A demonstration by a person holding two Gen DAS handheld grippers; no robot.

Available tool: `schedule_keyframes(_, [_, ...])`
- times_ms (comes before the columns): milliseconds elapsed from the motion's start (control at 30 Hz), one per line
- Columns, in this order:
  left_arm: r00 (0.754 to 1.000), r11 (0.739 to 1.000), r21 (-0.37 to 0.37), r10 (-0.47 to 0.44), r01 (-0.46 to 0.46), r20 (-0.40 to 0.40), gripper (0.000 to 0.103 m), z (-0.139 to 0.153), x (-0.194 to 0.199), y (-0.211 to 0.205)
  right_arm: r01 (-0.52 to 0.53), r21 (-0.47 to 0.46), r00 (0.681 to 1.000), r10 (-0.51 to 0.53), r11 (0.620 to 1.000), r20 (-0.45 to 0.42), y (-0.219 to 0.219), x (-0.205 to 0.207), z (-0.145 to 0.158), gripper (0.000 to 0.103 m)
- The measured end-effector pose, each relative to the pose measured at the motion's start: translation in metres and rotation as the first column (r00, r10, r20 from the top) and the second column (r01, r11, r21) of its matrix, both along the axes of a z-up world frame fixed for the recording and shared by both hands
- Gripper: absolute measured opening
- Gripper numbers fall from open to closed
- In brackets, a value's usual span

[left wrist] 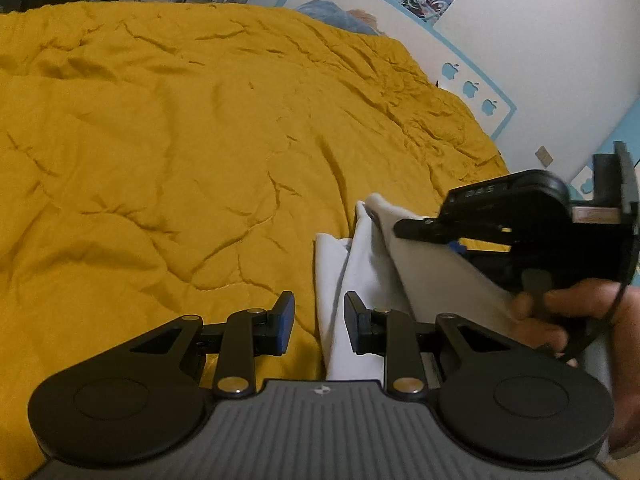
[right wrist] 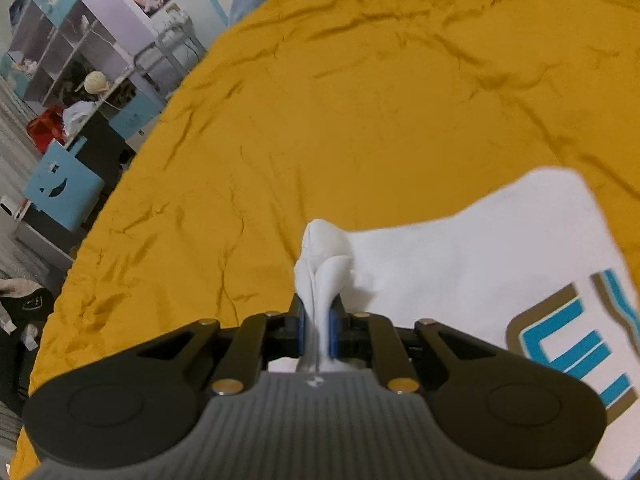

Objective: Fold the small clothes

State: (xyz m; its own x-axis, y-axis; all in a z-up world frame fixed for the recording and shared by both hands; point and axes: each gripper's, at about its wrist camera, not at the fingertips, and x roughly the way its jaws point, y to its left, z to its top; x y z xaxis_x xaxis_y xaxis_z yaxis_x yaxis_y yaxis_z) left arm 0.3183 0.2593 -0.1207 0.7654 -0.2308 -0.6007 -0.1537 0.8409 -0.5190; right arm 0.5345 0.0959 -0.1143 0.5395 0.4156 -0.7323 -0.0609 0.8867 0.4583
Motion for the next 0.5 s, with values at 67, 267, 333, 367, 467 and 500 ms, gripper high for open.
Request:
schedule_keyframes(67, [1.0,1.0,-0.011,0.001,-0.001,-0.003,0.031,-0.003,0.001,0.001,-0.026,-0.013,1.0,0.026,1.0,-0.001,0.006,0.002,-0.007,0.007])
schedule_keyframes(267, [1.0,1.0,-0.006,0.01,-0.01,-0.013,0.031,-0.001,-0.005,0.002,-0.091,-0.06,0.995,0.089,0.994,-0.044,0.015,0.008,-0.019,0.016])
schedule_keyframes(333, [1.0,1.0,0.003,0.017,-0.017,-0.008,0.031,0.006,-0.011,0.002,-0.141,-0.078,0.99,0.141,0.987,-0.011,0.02,-0.002,-0.006,0.023])
schedule_keyframes(367, [1.0,1.0,0.003,0.02,-0.02,-0.003,0.031,0.009,-0.016,0.003,-0.165,-0.084,0.986,0.166,0.983,0.006,0.022,-0.01,0.001,0.027])
schedule_keyframes(467, [0.999,0.999,-0.022,0.03,-0.03,0.017,0.031,0.022,-0.033,0.007,-0.229,-0.056,0.971,0.232,0.972,0.058,0.017,-0.043,0.032,0.027])
schedule_keyframes(500, [0.999,0.998,-0.05,0.031,-0.03,0.03,0.031,0.026,-0.041,0.009,-0.248,-0.037,0.965,0.25,0.968,0.081,0.012,-0.054,0.044,0.028])
